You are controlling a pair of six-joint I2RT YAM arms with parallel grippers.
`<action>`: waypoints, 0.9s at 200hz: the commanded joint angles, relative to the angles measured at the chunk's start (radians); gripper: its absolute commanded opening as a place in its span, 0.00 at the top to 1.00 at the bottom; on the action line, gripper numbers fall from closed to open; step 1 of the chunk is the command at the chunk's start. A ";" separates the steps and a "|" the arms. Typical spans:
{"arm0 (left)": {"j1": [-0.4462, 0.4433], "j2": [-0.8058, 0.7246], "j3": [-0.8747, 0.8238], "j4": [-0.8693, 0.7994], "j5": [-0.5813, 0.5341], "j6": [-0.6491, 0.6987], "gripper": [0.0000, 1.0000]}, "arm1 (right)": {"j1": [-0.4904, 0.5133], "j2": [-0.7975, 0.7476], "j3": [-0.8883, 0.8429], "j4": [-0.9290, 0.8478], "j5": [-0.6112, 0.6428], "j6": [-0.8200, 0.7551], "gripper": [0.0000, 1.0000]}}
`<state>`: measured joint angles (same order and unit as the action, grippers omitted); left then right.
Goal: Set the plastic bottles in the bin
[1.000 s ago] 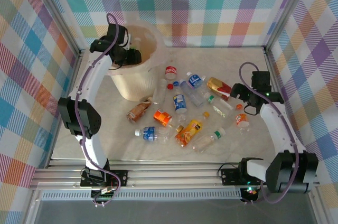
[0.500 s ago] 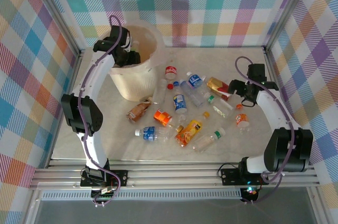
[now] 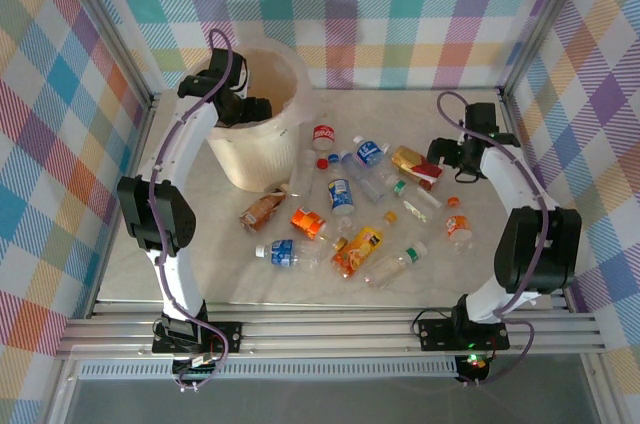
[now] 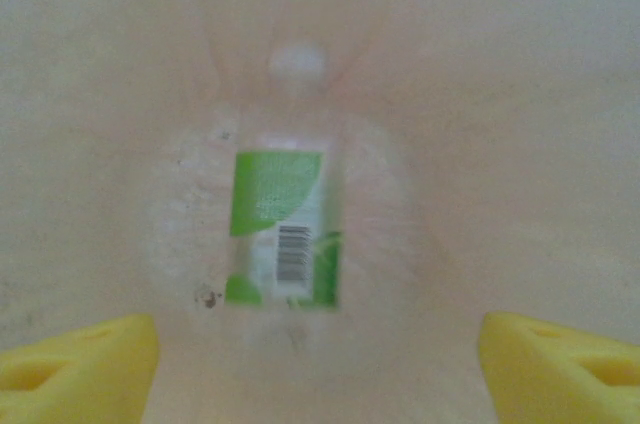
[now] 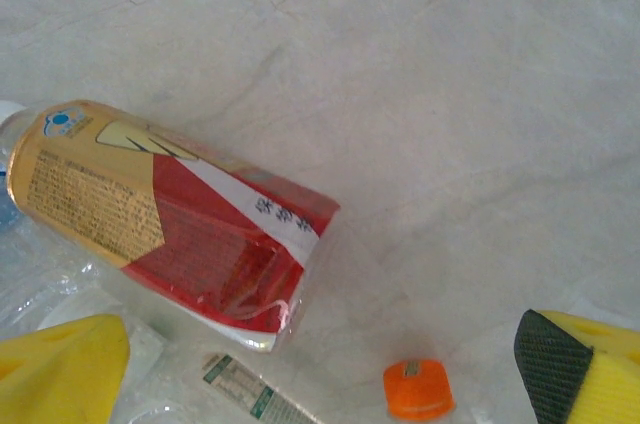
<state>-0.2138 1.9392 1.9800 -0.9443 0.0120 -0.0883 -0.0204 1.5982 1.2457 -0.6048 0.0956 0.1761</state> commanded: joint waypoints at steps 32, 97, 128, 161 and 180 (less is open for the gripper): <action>-0.006 -0.076 0.025 -0.033 -0.019 -0.003 0.00 | -0.004 0.074 0.082 -0.017 -0.091 -0.192 0.00; -0.012 -0.185 -0.006 -0.004 -0.028 -0.027 0.00 | 0.009 0.118 0.080 -0.001 -0.204 -0.408 0.00; -0.021 -0.255 -0.046 0.029 -0.024 -0.039 0.00 | 0.034 0.174 0.111 -0.022 -0.192 -0.463 0.00; -0.030 -0.335 -0.118 0.080 0.007 -0.051 0.00 | 0.056 0.223 0.130 -0.021 -0.157 -0.509 0.00; -0.032 -0.368 -0.150 0.100 0.018 -0.058 0.00 | 0.056 0.248 0.143 -0.019 -0.159 -0.529 0.00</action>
<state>-0.2272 1.6230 1.8683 -0.8886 0.0074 -0.1226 0.0284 1.8221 1.3415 -0.6083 -0.0612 -0.2867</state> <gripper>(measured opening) 0.997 0.997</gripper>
